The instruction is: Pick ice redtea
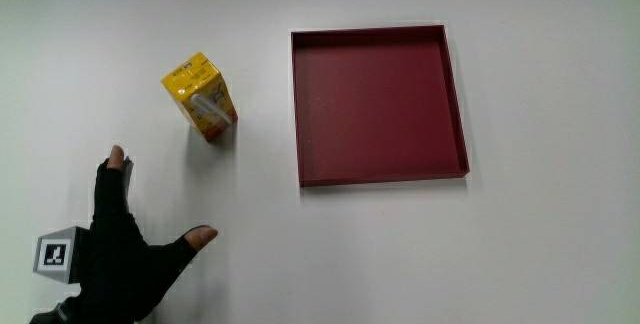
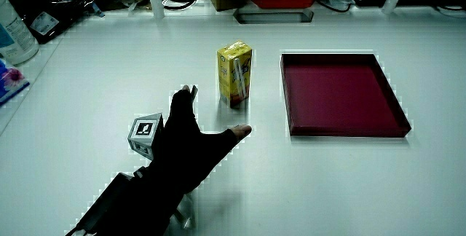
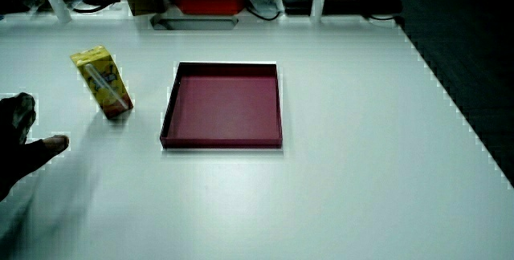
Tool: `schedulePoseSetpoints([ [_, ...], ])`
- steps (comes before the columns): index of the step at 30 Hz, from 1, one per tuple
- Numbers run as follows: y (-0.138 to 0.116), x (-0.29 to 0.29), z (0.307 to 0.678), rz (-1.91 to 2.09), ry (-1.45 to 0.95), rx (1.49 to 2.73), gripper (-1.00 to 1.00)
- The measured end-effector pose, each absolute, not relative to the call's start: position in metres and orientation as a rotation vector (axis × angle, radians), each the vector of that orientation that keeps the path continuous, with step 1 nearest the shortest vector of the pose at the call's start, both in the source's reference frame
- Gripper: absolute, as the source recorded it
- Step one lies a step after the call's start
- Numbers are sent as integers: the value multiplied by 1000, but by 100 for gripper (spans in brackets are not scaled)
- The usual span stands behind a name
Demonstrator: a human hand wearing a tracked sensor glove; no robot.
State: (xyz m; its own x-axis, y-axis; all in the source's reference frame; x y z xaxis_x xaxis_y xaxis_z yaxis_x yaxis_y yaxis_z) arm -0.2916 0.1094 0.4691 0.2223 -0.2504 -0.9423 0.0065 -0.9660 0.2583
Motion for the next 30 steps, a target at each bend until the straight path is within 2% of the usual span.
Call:
schedulePoseSetpoints([
  [12,81,-291,489,-1862,-246,2185,0],
  [30,38,-283,505,-1861,-239,2152,0],
])
